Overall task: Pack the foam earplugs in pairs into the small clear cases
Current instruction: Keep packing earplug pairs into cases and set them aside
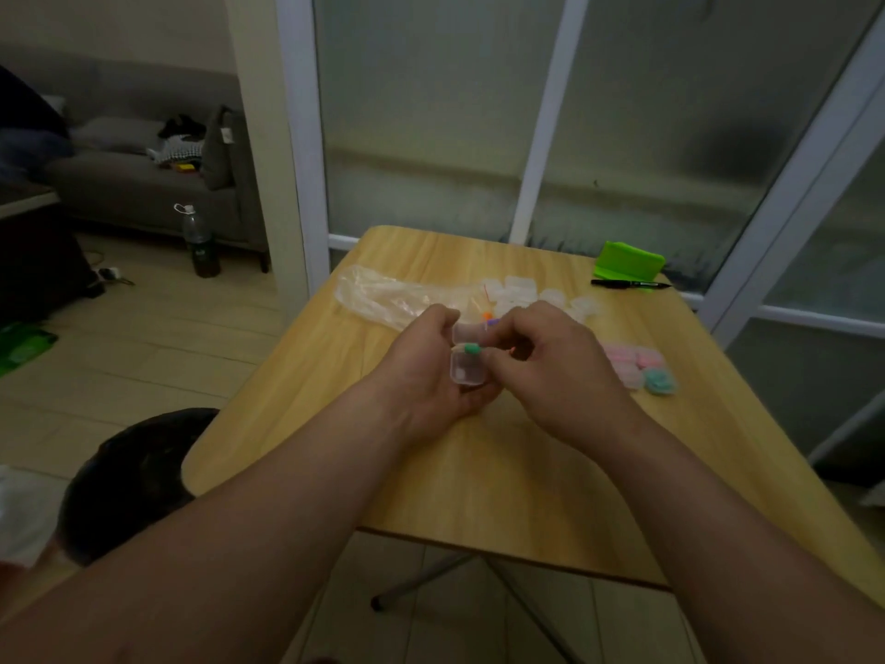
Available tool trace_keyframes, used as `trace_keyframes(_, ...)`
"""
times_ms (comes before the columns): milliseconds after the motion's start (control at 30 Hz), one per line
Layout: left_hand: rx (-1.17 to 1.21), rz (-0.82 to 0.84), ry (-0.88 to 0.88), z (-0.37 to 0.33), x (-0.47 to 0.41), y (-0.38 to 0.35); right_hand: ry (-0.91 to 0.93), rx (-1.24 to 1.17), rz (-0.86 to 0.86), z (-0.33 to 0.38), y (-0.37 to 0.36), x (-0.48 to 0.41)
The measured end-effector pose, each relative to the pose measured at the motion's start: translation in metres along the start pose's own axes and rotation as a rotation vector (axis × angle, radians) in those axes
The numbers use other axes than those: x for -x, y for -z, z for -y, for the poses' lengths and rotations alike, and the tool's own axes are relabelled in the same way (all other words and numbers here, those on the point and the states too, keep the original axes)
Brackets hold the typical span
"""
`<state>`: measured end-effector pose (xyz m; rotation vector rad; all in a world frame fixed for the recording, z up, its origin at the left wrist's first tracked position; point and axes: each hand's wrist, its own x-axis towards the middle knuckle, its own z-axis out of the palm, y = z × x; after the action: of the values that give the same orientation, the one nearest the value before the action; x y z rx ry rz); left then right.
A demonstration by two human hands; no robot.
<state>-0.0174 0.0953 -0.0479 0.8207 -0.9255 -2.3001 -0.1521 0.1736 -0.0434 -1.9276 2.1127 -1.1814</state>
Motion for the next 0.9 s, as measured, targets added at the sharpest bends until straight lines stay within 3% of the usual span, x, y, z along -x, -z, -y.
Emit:
trace_keyframes(367,0.008,0.049,-0.042,0.0,-0.005,0.001,0.073,0.16,0.103,0.003,-0.007,-0.001)
trace_keyframes(533,0.01,0.05,-0.04,-0.004,-0.002,0.003,0.061,0.097,0.088,0.0,-0.008,-0.004)
trace_keyframes(700,0.025,-0.062,-0.085,-0.011,-0.001,0.003,-0.093,0.011,-0.12,-0.02,0.001,-0.017)
trace_keyframes(900,0.03,-0.146,-0.108,-0.013,-0.004,0.01,-0.114,0.219,0.012,-0.035,-0.016,-0.017)
